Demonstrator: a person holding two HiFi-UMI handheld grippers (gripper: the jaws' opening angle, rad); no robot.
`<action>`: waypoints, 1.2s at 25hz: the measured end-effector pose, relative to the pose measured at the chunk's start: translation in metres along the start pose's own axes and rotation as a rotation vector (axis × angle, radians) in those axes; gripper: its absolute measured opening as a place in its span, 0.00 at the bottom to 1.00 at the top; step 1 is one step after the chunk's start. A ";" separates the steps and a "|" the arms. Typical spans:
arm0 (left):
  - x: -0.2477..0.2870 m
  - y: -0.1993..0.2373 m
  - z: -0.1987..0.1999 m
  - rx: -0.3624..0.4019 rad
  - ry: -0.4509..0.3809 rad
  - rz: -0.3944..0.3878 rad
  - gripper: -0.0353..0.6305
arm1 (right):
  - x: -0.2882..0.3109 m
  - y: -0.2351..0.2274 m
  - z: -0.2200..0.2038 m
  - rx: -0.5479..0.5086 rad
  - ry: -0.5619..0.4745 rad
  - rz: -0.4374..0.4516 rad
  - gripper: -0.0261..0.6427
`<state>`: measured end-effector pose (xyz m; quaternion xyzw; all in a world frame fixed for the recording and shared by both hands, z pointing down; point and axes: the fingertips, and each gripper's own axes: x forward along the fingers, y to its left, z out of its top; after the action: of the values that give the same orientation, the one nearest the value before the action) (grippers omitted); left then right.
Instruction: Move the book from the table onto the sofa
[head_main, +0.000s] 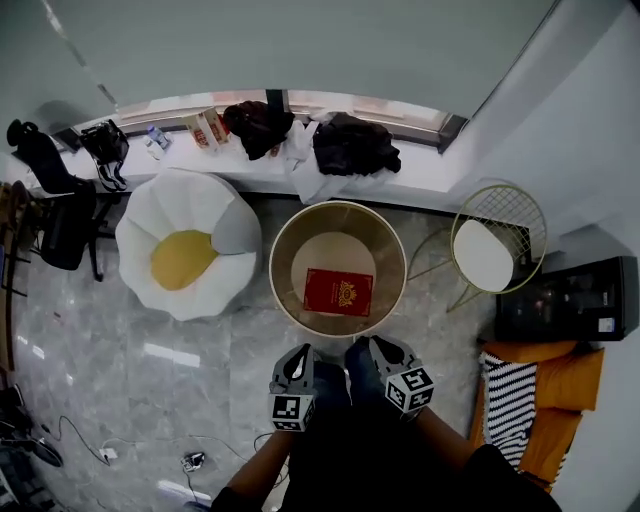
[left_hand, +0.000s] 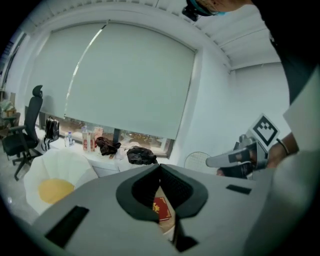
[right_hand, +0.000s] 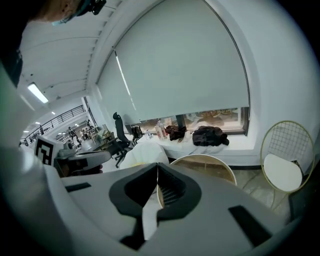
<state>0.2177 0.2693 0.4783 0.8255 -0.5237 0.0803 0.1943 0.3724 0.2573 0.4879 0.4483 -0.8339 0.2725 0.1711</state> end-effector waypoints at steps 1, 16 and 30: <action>0.004 0.009 0.002 -0.028 0.004 0.016 0.08 | 0.006 -0.003 -0.004 0.009 0.012 0.001 0.06; 0.121 0.043 -0.020 -0.087 0.020 -0.022 0.08 | 0.109 -0.122 -0.030 0.151 -0.001 -0.100 0.06; 0.233 0.110 -0.157 -0.152 0.247 -0.007 0.23 | 0.218 -0.230 -0.139 0.339 0.146 -0.122 0.18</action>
<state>0.2329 0.0974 0.7259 0.7940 -0.4976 0.1409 0.3194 0.4540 0.0960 0.7827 0.4995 -0.7328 0.4299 0.1693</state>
